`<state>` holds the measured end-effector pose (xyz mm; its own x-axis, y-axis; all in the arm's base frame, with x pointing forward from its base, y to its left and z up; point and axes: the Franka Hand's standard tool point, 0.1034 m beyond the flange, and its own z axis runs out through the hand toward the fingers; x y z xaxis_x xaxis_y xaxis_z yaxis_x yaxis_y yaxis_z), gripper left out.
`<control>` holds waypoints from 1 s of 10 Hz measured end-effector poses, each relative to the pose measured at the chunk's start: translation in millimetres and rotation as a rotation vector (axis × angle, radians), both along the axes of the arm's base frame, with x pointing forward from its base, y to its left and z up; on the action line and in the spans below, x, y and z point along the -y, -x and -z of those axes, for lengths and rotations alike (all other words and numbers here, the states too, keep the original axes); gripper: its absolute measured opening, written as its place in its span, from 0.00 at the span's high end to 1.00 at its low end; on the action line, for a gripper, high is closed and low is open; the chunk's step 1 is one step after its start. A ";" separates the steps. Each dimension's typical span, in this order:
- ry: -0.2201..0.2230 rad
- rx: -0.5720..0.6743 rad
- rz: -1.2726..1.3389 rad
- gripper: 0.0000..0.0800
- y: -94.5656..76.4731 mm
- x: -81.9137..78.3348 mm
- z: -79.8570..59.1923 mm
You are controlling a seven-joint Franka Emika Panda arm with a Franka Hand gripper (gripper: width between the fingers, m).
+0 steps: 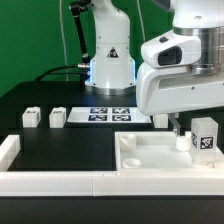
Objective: Assemble square table
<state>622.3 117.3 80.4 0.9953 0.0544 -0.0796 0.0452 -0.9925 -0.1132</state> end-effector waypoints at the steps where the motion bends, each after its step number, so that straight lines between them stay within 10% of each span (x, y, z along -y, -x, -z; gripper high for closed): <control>1: 0.000 0.000 0.000 0.49 0.0 0.1 0.0; 2: 0.007 -0.011 0.098 0.64 0.1 -0.5 0.0; 6: 0.027 0.026 0.490 0.64 1.2 -3.3 1.4; 10: -0.089 -0.057 1.173 0.64 0.1 -0.8 1.8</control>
Offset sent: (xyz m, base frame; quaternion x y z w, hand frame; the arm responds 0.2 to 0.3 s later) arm 0.0000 0.0000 0.0000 0.0000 0.0000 0.1296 0.9916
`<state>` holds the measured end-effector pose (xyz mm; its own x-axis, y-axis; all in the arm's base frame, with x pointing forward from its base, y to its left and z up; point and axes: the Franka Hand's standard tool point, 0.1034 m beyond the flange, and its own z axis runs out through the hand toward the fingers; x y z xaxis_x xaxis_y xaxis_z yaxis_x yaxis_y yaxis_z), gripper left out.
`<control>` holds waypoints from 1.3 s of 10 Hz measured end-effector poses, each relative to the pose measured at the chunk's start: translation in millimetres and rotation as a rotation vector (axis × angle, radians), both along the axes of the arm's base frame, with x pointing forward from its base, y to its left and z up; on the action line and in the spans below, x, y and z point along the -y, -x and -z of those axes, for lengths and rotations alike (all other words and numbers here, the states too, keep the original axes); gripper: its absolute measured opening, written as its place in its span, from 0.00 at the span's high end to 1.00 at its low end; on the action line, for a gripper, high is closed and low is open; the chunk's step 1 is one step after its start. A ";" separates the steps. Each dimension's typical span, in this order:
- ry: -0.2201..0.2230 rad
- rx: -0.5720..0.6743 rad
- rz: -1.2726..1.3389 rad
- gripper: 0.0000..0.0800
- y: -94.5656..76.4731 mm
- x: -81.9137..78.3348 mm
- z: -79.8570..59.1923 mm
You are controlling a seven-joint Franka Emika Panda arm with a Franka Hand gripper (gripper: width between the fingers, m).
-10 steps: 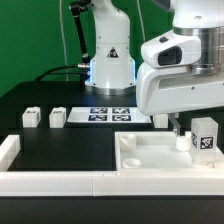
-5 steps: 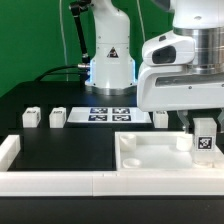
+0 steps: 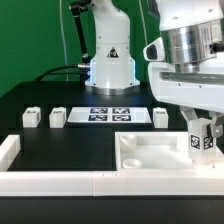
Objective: Assemble square table
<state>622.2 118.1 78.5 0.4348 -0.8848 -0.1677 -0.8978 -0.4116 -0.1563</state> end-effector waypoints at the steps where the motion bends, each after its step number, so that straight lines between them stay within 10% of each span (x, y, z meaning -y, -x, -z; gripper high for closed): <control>1: -0.001 -0.004 0.015 0.64 0.3 -0.5 0.1; 6: -0.067 -0.031 0.283 0.64 -0.3 -0.2 0.7; 8: -0.001 0.002 -0.007 0.30 -0.4 0.2 -1.3; 10: 0.086 0.039 -0.425 0.21 -1.1 -9.1 0.2; 13: 0.103 0.080 -0.638 0.19 -2.9 -6.0 -0.5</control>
Offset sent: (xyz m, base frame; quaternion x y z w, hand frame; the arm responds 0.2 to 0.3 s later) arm 0.0000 0.0000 0.0000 0.0000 0.0000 0.1938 0.9810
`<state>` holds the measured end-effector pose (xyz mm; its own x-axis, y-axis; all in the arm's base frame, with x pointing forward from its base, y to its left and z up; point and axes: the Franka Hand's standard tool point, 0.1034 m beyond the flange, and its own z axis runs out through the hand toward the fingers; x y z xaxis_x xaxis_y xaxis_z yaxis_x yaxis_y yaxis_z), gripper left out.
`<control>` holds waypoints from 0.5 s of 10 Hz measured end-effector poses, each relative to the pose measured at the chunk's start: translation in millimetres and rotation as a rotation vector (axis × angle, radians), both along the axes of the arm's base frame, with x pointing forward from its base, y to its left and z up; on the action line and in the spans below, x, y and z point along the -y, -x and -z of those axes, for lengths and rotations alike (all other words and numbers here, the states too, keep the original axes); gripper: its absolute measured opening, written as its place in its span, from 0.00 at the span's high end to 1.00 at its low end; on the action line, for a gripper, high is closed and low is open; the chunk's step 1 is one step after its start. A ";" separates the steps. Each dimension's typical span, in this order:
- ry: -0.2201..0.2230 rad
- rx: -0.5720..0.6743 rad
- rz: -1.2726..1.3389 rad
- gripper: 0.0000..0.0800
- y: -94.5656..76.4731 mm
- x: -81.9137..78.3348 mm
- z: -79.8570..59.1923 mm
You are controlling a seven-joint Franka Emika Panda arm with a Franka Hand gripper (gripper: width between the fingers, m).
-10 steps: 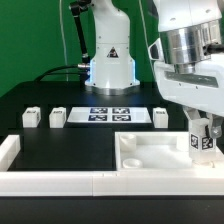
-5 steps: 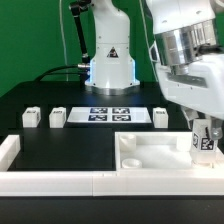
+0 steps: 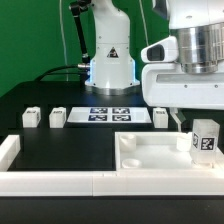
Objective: Assemble square table
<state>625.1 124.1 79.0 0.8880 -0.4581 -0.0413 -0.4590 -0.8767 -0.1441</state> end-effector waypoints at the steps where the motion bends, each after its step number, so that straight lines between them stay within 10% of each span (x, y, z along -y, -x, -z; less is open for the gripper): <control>1: 0.043 0.026 -0.193 0.19 -3.0 0.1 -3.2; 3: 0.056 0.082 -0.351 0.19 -8.5 4.7 -2.0; 5: 0.055 0.079 -0.331 0.43 -8.2 3.8 -2.0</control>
Offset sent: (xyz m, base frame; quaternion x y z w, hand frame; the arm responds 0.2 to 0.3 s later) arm 0.0000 0.0000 0.0000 0.0000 0.0000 0.0650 0.9979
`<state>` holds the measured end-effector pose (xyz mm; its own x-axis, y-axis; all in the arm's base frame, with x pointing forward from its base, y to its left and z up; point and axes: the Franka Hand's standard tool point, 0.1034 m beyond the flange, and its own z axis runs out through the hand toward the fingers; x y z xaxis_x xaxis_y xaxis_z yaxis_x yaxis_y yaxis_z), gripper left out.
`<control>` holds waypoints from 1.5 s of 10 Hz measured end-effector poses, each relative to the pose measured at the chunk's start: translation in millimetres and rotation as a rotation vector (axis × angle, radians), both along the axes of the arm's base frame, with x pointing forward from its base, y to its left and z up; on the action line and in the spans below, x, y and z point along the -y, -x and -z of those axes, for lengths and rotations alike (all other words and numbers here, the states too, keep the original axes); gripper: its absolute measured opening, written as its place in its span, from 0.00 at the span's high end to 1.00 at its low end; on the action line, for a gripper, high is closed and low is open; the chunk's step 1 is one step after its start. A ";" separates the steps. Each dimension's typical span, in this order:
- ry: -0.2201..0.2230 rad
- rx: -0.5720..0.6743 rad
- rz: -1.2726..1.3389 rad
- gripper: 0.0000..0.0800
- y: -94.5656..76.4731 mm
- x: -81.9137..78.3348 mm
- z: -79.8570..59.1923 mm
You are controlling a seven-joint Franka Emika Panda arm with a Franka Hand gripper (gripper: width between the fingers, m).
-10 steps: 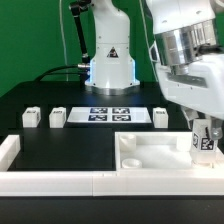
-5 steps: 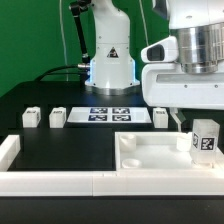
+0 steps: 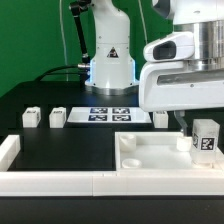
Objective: Assemble square table
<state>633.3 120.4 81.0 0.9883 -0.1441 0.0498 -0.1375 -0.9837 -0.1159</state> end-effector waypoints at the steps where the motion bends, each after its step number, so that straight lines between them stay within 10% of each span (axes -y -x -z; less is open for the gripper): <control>1: 0.000 0.000 0.002 0.62 -0.1 0.4 0.0; 10: -0.150 -0.175 1.229 0.63 4.9 11.0 4.9; 13: -0.134 -0.169 1.170 0.61 5.9 9.9 5.3; 14: -0.083 -0.147 0.945 0.34 7.2 7.6 3.9; 15: -0.059 -0.142 0.782 0.34 4.8 4.4 0.4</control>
Offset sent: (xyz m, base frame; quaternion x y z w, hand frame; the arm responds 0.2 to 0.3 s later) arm 0.0000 0.0000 0.0000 0.0000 0.0000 0.2571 0.9664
